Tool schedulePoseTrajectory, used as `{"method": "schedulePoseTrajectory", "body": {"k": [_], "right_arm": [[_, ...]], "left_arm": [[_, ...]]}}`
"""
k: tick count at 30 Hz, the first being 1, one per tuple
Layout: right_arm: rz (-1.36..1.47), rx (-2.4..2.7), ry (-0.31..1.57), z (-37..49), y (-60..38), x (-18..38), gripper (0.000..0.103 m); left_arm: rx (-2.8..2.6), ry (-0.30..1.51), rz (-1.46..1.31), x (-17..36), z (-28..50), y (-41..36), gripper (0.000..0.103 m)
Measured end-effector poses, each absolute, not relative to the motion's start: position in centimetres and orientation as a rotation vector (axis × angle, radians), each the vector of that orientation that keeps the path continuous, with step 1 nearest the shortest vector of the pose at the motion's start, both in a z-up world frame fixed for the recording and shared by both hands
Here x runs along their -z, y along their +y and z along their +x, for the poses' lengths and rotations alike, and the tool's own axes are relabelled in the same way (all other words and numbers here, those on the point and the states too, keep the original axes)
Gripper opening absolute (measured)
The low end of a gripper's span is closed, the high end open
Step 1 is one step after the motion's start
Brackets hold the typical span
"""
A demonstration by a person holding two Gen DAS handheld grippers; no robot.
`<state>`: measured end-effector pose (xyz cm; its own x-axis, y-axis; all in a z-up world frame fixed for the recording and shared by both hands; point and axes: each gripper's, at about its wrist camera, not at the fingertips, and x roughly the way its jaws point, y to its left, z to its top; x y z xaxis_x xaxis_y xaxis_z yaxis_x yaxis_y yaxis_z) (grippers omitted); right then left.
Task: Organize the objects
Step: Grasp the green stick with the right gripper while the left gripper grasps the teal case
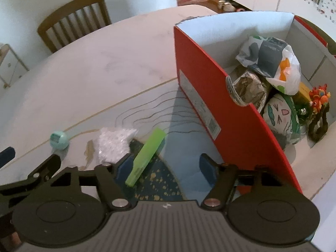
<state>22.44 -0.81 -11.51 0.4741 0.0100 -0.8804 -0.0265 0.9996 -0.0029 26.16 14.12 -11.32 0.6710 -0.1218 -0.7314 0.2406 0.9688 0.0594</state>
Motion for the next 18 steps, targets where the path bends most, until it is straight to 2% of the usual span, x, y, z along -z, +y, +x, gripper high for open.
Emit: {"method": "schedulePoseTrajectory", "body": {"k": [4,10,18], "right_arm": [[-0.008,0.017,1.088,23.6,-0.8,12.1,0.052],[-0.022,0.034,1.081,24.7,-0.3,12.6,0.047],[-0.081,0.005,1.086,25.0,0.6,13.0,0.044]], "left_arm": [[0.198,0.823,0.149,12.0,27.2,14.1,0.097],[0.206,0.831,0.148,12.8,28.2,13.8,0.085],[0.215,0.849,0.151,13.7,28.9,13.7,0.074]]}}
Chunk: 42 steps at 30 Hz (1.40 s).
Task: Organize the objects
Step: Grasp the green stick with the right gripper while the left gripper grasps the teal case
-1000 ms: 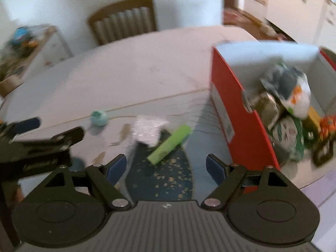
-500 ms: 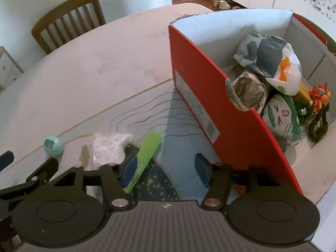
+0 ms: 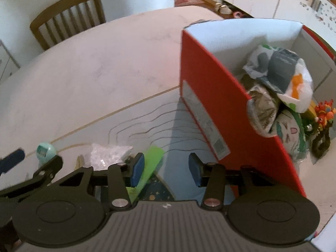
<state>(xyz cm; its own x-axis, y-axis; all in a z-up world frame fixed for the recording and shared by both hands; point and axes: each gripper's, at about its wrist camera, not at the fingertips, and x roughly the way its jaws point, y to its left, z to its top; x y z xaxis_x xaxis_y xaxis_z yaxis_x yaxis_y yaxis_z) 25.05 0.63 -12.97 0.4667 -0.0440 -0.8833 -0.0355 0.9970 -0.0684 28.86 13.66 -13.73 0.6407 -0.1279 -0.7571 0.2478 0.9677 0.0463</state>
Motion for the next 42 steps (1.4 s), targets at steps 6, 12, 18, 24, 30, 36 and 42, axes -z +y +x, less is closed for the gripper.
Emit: {"method": "schedulePoseTrajectory", "body": {"k": [6,12,18,24,30,36,42], "right_arm": [[-0.097,0.005,1.137,24.7,0.6,13.9,0.036],[-0.098,-0.015,1.144,24.2,-0.1,13.8,0.025],[-0.108,-0.036,1.139,24.0,-0.2,13.6,0.018],[-0.089,-0.065,1.131,23.9,-1.1,13.3,0.015],[-0.093,-0.108,1.116,22.8,-1.9,12.5,0.015],[-0.074,-0.164,1.113,21.6,-2.6,11.4,0.015],[-0.066,-0.236,1.101,19.3,-3.1,9.4,0.015]], "left_arm": [[0.22,0.854,0.147,13.9,29.2,13.6,0.064],[0.227,0.873,0.143,14.4,29.6,13.5,0.048],[0.219,0.879,0.15,14.6,29.6,13.2,0.045],[0.215,0.882,0.131,14.6,29.4,13.3,0.037],[0.21,0.878,0.119,14.0,28.7,13.3,0.037],[0.221,0.876,0.109,12.4,26.4,13.2,0.037],[0.24,0.877,0.096,10.8,23.5,13.0,0.037]]}}
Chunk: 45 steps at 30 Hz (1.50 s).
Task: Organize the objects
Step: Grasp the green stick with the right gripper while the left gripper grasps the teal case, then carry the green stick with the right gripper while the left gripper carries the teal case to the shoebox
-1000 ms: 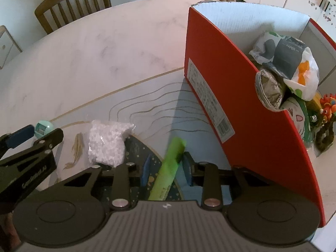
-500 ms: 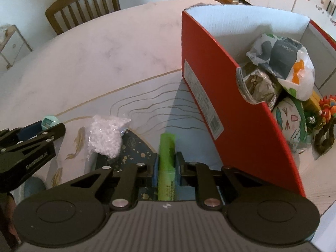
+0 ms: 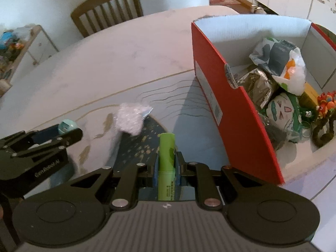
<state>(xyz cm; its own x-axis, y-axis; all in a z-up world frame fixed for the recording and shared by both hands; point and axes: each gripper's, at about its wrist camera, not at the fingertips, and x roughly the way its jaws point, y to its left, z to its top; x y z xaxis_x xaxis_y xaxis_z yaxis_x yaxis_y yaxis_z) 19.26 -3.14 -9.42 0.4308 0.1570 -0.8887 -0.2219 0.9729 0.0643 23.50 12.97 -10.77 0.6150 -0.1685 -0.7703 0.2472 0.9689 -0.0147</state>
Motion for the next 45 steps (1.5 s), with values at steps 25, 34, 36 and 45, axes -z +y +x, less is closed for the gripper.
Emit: {"method": "schedulePoseTrajectory", "body": {"k": [25,34,36,45], "right_arm": [[-0.006,-0.398,1.068,13.8,-11.9,1.1,0.015],[0.014,-0.367,1.035,15.5,-17.8,-0.9,0.015],[0.016,-0.36,1.028,16.1,-19.1,-1.2,0.015],[0.026,-0.353,1.01,19.1,-24.1,-1.9,0.015]], "left_arm": [[0.364,0.825,0.117,2.9,14.8,5.3,0.037],[0.391,0.817,0.132,2.1,14.3,0.3,0.037],[0.394,0.821,0.138,2.1,14.3,-0.8,0.037],[0.404,0.828,0.17,1.7,14.7,-5.7,0.037]]}}
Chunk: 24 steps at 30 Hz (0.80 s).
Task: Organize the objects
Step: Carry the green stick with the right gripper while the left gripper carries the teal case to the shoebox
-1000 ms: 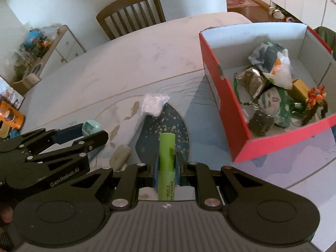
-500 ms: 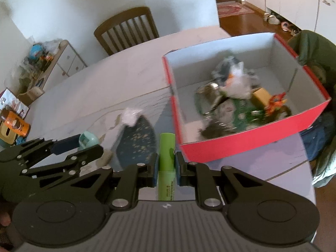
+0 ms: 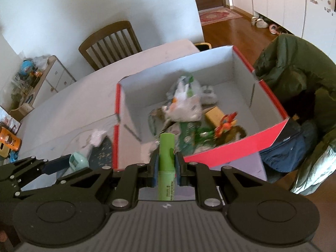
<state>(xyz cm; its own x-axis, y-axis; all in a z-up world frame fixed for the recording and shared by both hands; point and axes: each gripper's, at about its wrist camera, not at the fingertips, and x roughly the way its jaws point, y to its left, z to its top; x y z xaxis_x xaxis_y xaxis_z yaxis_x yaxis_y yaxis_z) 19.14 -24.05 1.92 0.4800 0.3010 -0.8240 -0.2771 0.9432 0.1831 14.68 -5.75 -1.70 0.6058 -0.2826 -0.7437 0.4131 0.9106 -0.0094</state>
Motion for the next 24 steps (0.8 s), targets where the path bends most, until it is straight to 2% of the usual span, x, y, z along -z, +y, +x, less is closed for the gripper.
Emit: {"method": "schedulePoseTrajectory", "body": {"k": [24], "right_arm": [[-0.016,-0.385,0.962,28.4,-28.0,-2.3,0.015]], "left_arm": [[0.375,0.921,0.212,3.9,21.2,-15.0,0.037]]}}
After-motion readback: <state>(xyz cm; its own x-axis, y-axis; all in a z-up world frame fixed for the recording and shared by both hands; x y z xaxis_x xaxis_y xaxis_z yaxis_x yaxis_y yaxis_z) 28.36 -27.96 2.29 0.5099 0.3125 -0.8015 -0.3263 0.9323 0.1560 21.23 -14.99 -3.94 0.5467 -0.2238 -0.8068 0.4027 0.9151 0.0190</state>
